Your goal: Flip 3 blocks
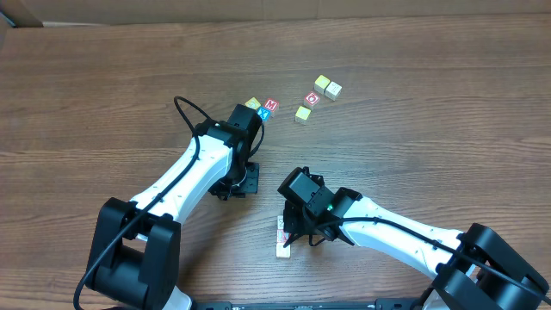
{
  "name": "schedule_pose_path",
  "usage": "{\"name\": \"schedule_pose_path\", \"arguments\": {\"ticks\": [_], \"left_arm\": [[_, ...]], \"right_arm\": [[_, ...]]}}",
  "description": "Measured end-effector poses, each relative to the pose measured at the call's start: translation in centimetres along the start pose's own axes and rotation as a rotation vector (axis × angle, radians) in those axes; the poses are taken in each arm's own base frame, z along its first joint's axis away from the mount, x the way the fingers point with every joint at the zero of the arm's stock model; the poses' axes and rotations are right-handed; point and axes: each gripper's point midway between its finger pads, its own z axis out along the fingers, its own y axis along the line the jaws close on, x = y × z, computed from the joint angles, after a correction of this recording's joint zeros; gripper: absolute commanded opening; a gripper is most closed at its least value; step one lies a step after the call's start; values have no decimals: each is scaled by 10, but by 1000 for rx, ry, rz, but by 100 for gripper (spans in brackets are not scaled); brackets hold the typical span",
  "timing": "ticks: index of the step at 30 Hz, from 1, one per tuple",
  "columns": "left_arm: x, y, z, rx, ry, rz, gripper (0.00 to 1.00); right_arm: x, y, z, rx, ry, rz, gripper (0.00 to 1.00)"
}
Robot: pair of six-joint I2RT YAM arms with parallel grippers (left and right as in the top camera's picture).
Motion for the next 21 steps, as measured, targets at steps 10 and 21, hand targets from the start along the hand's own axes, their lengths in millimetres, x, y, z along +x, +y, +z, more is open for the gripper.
{"name": "schedule_pose_path", "arguments": {"ticks": [10, 21], "left_arm": [[0, 0, 0, 0, 0, 0, 4], [-18, -7, -52, 56, -160, 2, 4]], "right_arm": [[3, -13, -1, 55, 6, 41, 4], [-7, -39, -71, 284, -26, 63, 5]]}}
